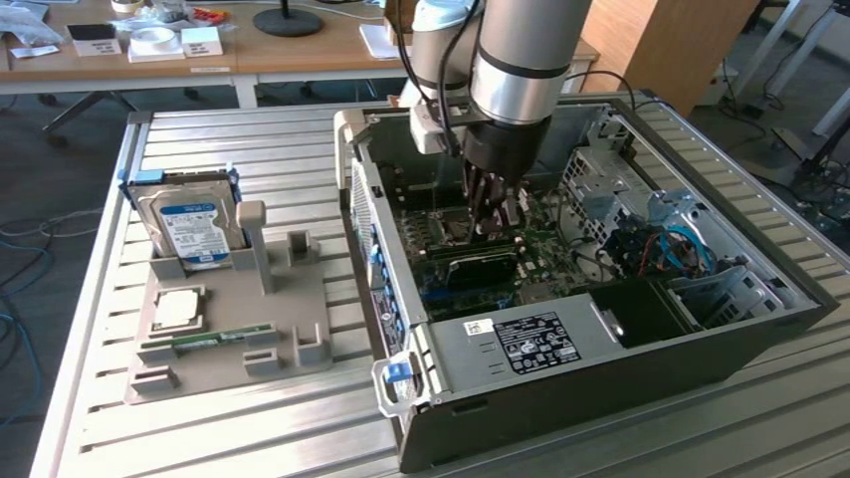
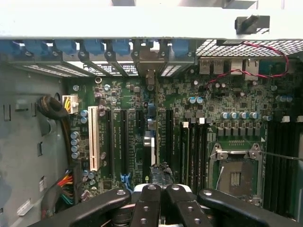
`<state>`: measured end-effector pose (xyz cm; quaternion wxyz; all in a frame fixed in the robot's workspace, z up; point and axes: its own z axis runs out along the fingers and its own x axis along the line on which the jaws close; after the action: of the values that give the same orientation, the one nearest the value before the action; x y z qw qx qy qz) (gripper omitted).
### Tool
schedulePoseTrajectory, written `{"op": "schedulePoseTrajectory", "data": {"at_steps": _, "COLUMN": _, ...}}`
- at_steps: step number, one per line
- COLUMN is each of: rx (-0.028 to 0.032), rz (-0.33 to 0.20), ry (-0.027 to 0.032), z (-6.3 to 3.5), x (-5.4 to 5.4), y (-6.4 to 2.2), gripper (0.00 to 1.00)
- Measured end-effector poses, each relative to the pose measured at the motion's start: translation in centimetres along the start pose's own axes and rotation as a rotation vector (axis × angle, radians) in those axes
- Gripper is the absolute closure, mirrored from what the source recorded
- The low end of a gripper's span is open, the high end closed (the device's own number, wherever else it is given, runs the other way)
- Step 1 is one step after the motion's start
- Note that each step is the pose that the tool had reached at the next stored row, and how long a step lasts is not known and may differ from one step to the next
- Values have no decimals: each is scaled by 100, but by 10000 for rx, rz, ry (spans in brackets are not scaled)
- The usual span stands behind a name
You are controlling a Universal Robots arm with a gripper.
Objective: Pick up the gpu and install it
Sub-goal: 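Press down on the gpu until it lock into place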
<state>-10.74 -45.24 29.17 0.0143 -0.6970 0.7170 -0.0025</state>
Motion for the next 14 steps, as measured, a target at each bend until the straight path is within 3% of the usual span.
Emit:
{"op": "schedulePoseTrajectory", "data": {"at_steps": 2, "rx": 0, "rz": 1, "ry": -19, "z": 4, "x": 0, "y": 1, "gripper": 89}}
{"op": "schedulePoseTrajectory", "data": {"at_steps": 4, "rx": -2, "rz": 4, "ry": -97, "z": 6, "x": 0, "y": 3, "gripper": 89}}
{"op": "schedulePoseTrajectory", "data": {"at_steps": 7, "rx": -2, "rz": 4, "ry": -153, "z": 13, "x": -1, "y": 2, "gripper": 89}}
{"op": "schedulePoseTrajectory", "data": {"at_steps": 14, "rx": -3, "rz": 4, "ry": -151, "z": 68, "x": 3, "y": 4, "gripper": 89}}
